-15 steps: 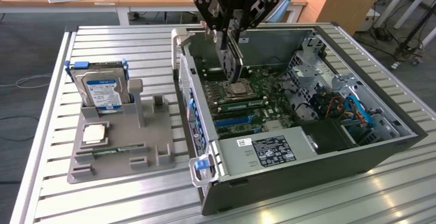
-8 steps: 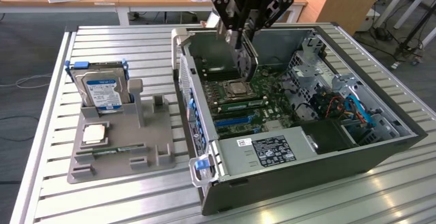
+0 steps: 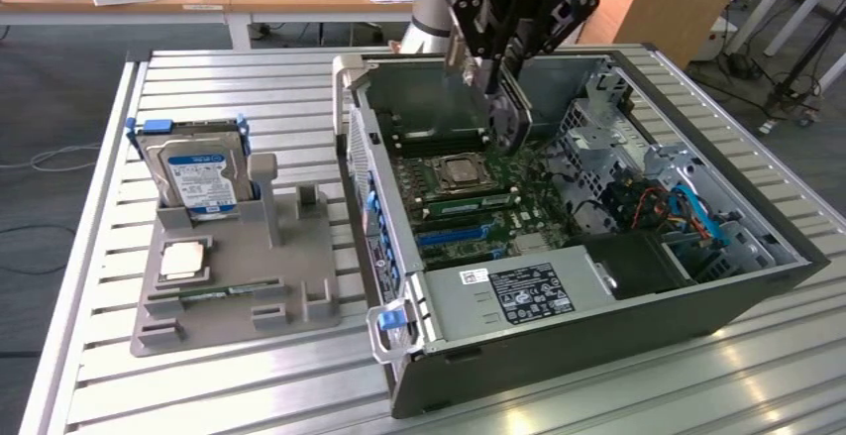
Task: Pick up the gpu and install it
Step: 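Reach for the gpu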
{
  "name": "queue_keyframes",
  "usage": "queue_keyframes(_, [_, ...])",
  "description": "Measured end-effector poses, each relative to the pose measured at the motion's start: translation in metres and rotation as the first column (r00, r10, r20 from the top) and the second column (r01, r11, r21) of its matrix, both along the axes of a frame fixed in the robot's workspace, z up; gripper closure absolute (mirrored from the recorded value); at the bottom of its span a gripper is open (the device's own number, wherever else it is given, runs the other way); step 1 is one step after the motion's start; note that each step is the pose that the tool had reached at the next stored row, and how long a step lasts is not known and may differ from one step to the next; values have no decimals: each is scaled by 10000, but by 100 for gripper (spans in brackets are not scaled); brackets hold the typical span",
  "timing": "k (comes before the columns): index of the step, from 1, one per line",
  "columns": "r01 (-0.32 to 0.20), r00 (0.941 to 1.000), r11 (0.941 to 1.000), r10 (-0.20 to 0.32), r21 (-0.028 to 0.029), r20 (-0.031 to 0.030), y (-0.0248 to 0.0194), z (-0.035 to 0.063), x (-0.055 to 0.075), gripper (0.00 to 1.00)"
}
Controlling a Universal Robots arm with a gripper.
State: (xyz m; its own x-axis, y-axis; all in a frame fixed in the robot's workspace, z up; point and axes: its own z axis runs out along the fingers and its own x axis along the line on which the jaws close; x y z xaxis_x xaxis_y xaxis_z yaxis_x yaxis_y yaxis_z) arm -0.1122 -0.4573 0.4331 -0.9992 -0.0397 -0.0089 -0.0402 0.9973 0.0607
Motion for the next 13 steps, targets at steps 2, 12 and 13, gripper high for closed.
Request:
queue_keyframes(2, [-18, 10000, 10000, 18, 3, 0, 0, 0, 73, 73])
queue_keyframes(12, [-65, 10000, 10000, 65, 5, 0, 0, 0, 294, 73])
queue_keyframes(13, [-65, 10000, 10000, 65, 6, 0, 0, 0, 294, 73])
